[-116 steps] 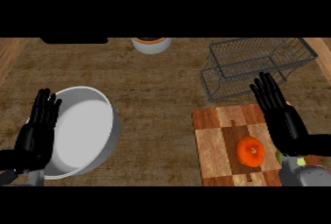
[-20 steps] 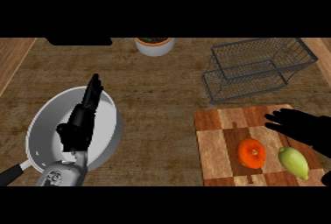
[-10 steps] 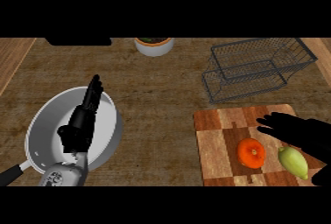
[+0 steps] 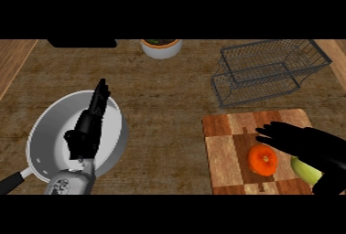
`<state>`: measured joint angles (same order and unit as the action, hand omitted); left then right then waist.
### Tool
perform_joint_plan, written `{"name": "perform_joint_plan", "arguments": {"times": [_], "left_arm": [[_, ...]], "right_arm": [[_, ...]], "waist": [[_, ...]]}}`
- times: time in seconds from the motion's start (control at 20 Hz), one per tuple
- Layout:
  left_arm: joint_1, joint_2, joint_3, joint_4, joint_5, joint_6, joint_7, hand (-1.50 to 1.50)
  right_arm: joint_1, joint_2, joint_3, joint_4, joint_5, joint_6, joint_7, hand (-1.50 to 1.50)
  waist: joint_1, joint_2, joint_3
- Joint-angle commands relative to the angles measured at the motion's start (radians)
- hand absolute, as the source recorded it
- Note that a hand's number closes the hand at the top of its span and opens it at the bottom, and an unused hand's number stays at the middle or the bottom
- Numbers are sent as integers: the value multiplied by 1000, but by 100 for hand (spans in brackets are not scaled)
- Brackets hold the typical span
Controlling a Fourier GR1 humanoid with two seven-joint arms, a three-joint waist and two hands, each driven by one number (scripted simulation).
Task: Pick the squash from the cutting board and place it in the tiered basket
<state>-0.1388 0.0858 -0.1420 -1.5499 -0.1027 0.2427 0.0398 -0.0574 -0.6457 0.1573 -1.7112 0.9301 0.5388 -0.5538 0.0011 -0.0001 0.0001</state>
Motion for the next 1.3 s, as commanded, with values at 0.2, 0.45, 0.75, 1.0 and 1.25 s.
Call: {"name": "perform_joint_plan", "arguments": {"times": [0.2,0.45,0.75,1.0,1.25], "left_arm": [[-5,-20,-3,-37,-36,-4,56,0],[41,14,31,-81,-7,-57,32,0],[-2,-25,32,-66,-39,-37,70,0],[48,-55,10,-33,-59,-33,-9,0],[-7,8,103,2,-2,-99,-13,0]], "right_arm": [[21,48,35,96,88,-66,-67,-150],[-58,113,60,152,114,-18,-13,-150],[-31,106,34,110,123,19,-48,-150],[-24,123,22,144,136,-3,-63,-150],[-107,182,32,250,136,-10,-56,-150]], "waist": [[1,0,0],[6,0,0],[-1,0,0],[-2,0,0],[4,1,0]]}}
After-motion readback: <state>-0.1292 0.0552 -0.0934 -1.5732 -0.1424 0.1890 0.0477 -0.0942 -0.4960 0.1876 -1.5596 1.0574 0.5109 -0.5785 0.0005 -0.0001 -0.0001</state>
